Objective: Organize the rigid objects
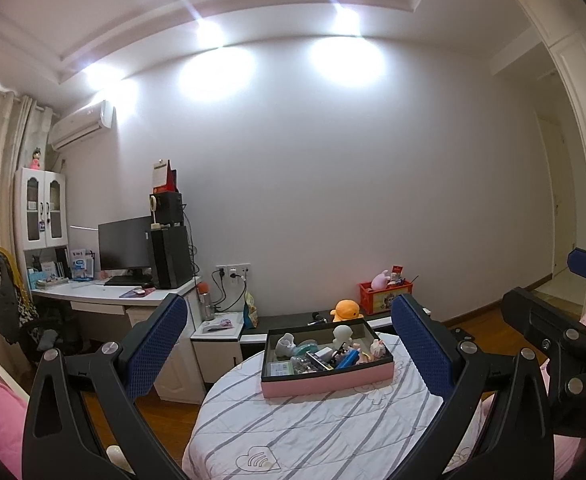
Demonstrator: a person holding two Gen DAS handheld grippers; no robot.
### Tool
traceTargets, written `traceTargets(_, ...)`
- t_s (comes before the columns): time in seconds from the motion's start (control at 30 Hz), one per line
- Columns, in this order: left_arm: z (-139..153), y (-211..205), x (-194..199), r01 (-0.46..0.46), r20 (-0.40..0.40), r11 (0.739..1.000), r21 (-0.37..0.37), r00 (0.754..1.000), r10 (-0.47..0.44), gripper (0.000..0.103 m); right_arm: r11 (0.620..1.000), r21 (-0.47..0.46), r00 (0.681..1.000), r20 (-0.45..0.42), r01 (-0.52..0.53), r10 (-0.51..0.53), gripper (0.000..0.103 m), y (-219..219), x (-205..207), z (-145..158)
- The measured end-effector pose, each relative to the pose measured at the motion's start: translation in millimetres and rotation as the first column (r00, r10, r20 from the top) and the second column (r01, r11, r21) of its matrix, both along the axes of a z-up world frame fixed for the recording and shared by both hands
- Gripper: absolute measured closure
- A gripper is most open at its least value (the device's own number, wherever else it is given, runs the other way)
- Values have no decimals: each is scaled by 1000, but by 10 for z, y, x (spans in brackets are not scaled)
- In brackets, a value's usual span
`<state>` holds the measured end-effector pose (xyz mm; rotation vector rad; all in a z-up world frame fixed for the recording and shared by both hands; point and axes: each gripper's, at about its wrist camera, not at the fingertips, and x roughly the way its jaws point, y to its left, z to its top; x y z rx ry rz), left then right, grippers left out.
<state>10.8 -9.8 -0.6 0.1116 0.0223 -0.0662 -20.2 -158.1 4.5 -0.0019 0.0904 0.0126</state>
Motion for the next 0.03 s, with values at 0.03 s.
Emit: traceTargets(0.03,1,6,2,1,1,1000,-1,1000,-1,0,1000,0,1000,0,0,0,0,7,-4,0)
